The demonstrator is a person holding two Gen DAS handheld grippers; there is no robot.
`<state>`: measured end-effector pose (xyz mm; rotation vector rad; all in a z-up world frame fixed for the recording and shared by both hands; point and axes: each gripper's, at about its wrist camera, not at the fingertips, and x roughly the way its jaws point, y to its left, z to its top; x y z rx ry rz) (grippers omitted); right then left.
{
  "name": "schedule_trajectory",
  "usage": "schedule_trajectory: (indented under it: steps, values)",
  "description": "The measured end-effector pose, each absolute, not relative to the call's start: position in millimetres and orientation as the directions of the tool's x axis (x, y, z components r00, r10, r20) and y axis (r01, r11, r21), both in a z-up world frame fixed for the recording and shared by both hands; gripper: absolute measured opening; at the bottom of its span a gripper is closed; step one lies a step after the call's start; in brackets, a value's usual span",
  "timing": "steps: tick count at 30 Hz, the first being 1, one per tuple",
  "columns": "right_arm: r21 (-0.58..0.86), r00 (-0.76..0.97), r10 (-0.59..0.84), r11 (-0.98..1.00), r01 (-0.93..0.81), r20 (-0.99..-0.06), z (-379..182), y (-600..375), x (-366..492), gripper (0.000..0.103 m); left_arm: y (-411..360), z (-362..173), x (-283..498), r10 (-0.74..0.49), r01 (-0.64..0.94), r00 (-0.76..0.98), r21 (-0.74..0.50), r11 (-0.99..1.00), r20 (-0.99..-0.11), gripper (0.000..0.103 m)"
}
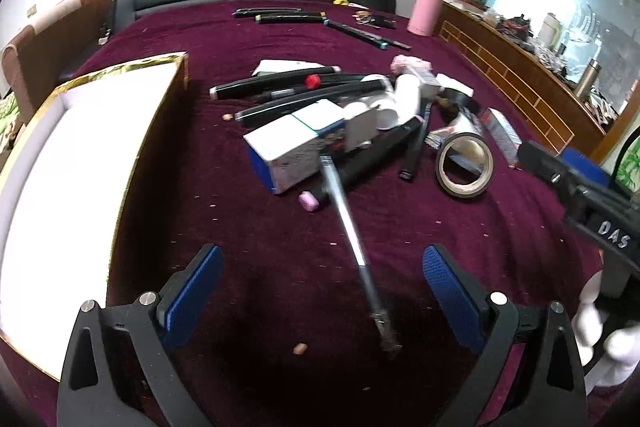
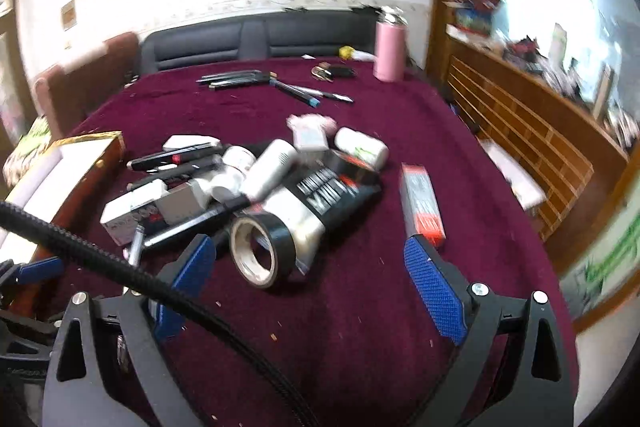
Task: Organize objects
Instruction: 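Grasp the clear ballpoint pen with the left gripper while the right gripper grasps the black tape roll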
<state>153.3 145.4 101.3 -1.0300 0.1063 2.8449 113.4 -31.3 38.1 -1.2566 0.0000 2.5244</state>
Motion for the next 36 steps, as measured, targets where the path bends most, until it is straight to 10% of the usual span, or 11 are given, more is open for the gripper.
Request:
schedule_trajectory:
  steps: [9,13,21,29,36]
  values:
    - [0.108,-0.774,0.076,-0.977,-0.183,-0.628,102,174,165,0.097,-16,27,103,0.261,-0.271,-0.515,-0.134,-0.953,-0.816,0.085]
    - [0.101,-0.765,0.07,-0.98,-0.173,-0.64,96,172,162,0.097,-4,14,99,0.212,-0.269,-0.484,-0.086,-0.959,-0.849,0.053]
    - [0.137,-0.751,0.042,-0.975,-0.175,-0.659,86,178,161,0.097,5,10,105,0.176,-0.269,-0.499,-0.042,-0.962,-0.849,0.051]
    - [0.118,-0.747,0.019,-0.985,-0.129,-0.665,89,172,162,0.097,-3,13,108,0.239,-0.301,-0.503,-0.091,-0.949,-0.831,0.007]
    - [0.056,-0.725,-0.013,-0.998,-0.035,-0.689,96,160,145,0.096,-28,21,117,0.339,-0.305,-0.491,-0.206,-0.93,-0.803,0.007]
